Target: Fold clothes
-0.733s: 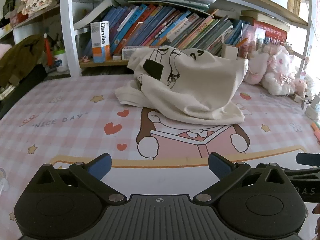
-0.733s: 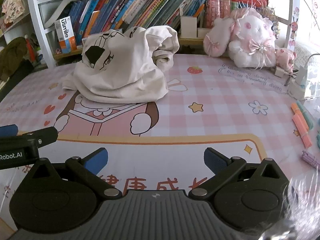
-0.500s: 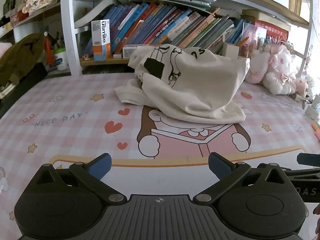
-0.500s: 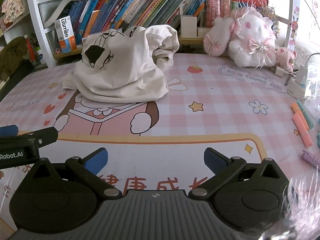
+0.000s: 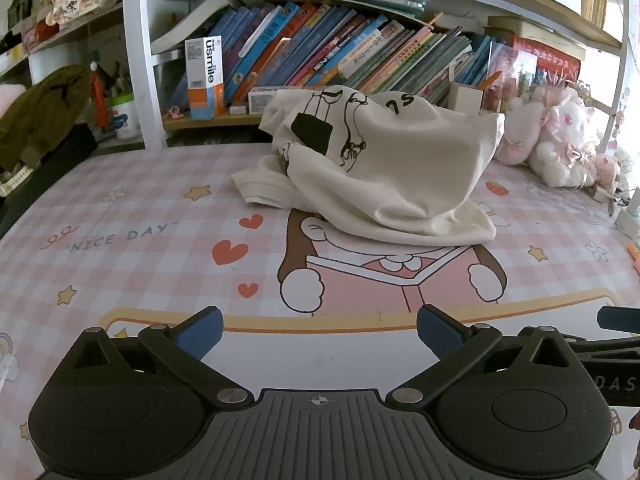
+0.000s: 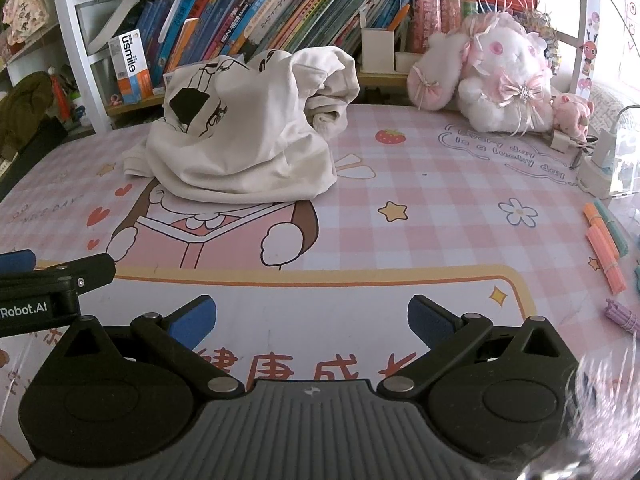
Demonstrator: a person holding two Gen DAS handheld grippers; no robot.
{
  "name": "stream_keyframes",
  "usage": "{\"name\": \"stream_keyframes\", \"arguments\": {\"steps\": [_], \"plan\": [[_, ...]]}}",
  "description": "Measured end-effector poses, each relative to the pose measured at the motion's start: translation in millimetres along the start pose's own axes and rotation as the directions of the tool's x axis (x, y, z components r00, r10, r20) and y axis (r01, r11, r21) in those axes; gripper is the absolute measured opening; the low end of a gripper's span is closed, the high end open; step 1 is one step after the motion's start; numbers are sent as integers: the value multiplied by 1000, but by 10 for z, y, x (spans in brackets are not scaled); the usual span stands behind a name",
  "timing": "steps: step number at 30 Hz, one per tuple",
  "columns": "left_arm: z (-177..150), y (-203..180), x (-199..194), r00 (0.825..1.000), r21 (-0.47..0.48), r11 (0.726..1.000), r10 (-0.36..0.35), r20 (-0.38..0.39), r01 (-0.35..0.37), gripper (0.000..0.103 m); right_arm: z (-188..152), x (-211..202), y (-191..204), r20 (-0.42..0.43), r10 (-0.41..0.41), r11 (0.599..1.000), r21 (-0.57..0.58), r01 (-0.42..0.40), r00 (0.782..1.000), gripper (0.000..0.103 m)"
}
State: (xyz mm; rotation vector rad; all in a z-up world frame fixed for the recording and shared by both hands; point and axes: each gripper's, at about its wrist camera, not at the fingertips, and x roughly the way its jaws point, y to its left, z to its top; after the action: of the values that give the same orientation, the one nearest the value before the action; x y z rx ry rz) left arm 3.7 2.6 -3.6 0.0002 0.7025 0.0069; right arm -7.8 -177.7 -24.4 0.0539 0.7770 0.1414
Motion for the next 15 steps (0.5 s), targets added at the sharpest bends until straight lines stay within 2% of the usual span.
{"name": "stream_keyframes", "arguments": {"steps": [15], "plan": [[2,6,16,1000,1,1000,-7,-10,7,103,6,25,0,-9,-1,1000,0,1,1000,103]]}}
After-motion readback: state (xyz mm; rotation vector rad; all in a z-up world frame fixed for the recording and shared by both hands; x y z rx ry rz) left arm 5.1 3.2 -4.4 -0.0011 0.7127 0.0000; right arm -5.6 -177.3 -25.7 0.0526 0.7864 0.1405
